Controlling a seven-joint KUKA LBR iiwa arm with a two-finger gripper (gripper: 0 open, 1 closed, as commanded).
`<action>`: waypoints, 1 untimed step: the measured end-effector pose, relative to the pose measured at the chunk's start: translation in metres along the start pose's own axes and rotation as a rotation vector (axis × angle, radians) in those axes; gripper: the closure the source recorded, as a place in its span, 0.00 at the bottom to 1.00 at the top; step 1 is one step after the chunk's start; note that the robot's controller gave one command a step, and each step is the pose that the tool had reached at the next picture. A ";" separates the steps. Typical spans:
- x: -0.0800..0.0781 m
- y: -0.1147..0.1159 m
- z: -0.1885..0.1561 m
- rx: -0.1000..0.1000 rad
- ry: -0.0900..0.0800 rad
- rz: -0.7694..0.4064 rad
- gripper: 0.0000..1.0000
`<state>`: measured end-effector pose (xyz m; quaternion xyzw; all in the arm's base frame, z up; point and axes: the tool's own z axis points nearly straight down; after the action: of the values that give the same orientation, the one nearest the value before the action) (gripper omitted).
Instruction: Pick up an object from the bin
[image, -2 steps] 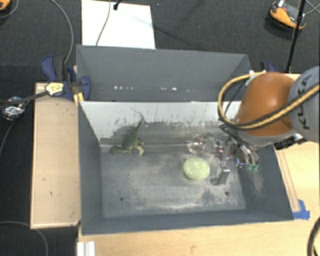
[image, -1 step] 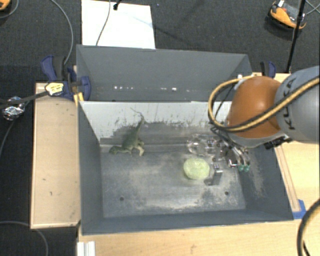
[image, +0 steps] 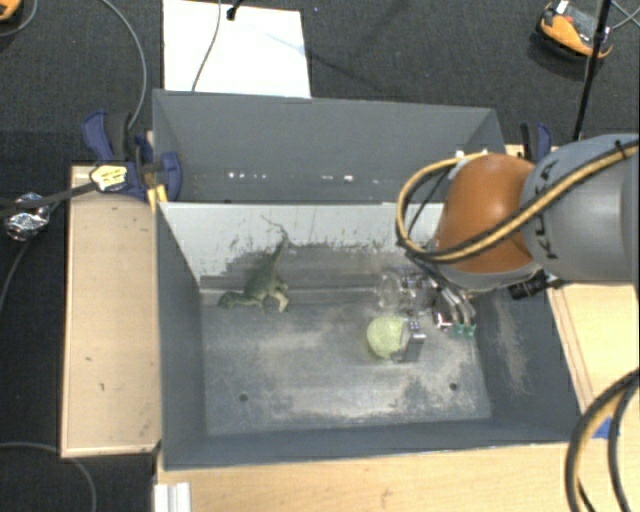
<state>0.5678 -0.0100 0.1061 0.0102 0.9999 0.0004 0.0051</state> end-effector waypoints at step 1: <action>-0.002 -0.009 0.036 0.000 0.008 -0.018 1.00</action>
Offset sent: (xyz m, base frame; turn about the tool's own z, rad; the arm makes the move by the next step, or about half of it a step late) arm 0.0000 0.0000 0.0000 0.0000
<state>0.5704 -0.0186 0.0705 0.0014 1.0000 0.0003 0.0013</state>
